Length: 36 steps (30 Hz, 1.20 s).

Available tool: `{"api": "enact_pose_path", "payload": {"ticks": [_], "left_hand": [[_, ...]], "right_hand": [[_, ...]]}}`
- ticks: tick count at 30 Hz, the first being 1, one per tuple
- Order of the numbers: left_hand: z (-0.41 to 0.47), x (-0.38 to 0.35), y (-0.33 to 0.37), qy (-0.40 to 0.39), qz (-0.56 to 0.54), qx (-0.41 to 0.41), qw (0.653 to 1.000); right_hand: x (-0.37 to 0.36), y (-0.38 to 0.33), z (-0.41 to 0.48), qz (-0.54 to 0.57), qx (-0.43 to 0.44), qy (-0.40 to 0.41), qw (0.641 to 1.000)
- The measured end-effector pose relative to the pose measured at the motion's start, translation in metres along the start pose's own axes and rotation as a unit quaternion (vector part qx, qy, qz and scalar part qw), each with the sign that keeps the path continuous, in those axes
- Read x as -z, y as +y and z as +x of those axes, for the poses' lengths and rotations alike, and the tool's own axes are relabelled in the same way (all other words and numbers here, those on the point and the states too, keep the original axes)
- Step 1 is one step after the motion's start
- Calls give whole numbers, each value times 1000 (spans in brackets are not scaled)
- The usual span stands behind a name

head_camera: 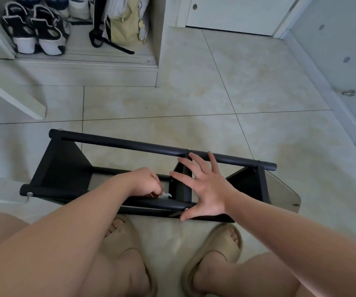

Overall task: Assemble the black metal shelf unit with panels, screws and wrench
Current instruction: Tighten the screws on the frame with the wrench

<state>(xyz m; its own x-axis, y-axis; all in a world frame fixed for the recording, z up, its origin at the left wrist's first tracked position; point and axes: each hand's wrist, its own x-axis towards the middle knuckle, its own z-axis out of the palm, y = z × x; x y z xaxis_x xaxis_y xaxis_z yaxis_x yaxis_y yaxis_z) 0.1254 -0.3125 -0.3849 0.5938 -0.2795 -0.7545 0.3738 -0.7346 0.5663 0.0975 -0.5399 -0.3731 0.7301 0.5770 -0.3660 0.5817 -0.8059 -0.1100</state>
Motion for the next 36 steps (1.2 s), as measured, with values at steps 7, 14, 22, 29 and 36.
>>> {"api": "enact_pose_path", "payload": {"ticks": [7, 14, 22, 29, 36], "left_hand": [[1, -2, -1, -24, 9, 9, 1000], [1, -5, 0, -35, 9, 13, 999], [-2, -9, 13, -46, -73, -18, 996], [-1, -13, 17, -78, -161, -19, 984], [-2, -16, 19, -47, -224, 7, 973]], "right_hand": [[-2, -2, 2, 15, -20, 10, 1000], [-3, -5, 1, 4, -57, -14, 998], [-4, -5, 1, 10, -52, -2, 999], [-5, -5, 0, 22, -49, 9, 999], [-6, -5, 0, 23, -46, 17, 999]]}}
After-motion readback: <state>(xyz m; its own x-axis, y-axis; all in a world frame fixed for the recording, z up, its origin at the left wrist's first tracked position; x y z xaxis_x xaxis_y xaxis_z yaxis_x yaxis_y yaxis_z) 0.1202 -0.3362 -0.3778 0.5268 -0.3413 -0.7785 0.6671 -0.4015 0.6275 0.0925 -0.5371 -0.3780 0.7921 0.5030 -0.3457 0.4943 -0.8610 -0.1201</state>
